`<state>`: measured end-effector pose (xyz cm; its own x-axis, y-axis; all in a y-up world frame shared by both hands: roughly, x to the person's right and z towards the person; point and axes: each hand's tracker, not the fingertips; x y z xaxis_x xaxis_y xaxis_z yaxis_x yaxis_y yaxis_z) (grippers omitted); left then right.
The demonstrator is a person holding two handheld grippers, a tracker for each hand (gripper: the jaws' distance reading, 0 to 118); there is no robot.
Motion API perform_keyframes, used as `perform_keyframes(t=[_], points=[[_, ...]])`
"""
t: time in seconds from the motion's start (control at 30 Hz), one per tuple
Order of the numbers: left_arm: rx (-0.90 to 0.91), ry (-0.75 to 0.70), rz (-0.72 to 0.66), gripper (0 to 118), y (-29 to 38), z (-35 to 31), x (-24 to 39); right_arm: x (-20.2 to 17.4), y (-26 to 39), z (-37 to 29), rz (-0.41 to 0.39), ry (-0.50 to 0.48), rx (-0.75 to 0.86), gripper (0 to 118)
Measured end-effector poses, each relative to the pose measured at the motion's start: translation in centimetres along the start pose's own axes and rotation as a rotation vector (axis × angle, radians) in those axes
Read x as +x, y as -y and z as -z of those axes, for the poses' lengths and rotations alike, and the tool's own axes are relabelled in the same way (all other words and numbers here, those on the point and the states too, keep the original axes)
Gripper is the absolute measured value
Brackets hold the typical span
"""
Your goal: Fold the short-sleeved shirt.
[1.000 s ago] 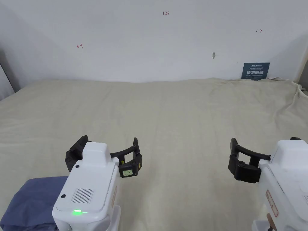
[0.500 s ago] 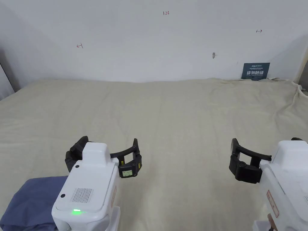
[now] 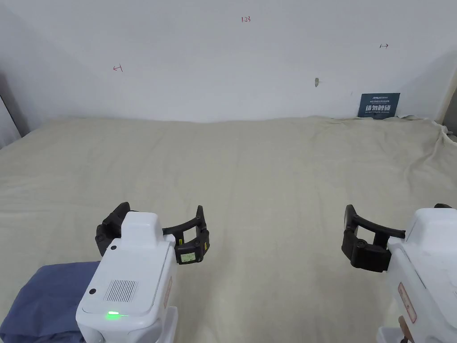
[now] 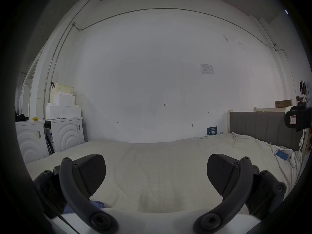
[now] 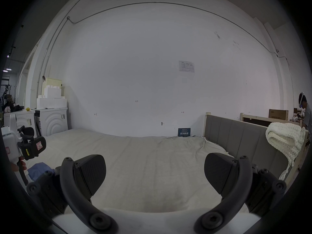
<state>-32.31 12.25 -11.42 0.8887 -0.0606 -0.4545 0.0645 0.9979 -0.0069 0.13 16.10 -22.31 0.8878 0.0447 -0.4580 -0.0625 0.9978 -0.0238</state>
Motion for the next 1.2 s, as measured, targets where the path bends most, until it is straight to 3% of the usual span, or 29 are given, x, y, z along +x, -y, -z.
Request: perform_keyframes(t=[0.6, 0.7, 0.83, 0.9, 0.97, 1.07, 1.2], points=[[0.001, 0.007, 0.005, 118, 0.0, -0.3, 0.1, -0.1, -0.8, 0.0, 0.013, -0.010, -0.041, 115], [-0.001, 0.010, -0.008, 118, -0.1, -0.4, 0.0, -0.4, -1.4, 0.1, 0.039, 0.018, -0.110, 115], [0.000, 0.008, -0.020, 118, -0.1, -0.4, -0.3, -0.3, -2.2, 0.3, 0.146, 0.044, -0.270, 115], [0.000, 0.009, -0.025, 118, -0.2, -0.4, -0.4, -0.5, -2.6, 0.8, 0.177, 0.104, -0.374, 115], [0.000, 0.007, -0.024, 118, -0.3, -0.4, -0.4, -0.8, -2.9, 1.4, 0.178, 0.152, -0.469, 115], [0.002, 0.006, -0.028, 118, -0.3, -0.4, -0.5, -1.0, -2.8, 1.9, 0.170, 0.144, -0.534, 115], [0.003, 0.001, -0.026, 118, -0.4, -0.4, -0.5, -1.4, -2.2, 1.8, 0.162, 0.145, -0.499, 115]])
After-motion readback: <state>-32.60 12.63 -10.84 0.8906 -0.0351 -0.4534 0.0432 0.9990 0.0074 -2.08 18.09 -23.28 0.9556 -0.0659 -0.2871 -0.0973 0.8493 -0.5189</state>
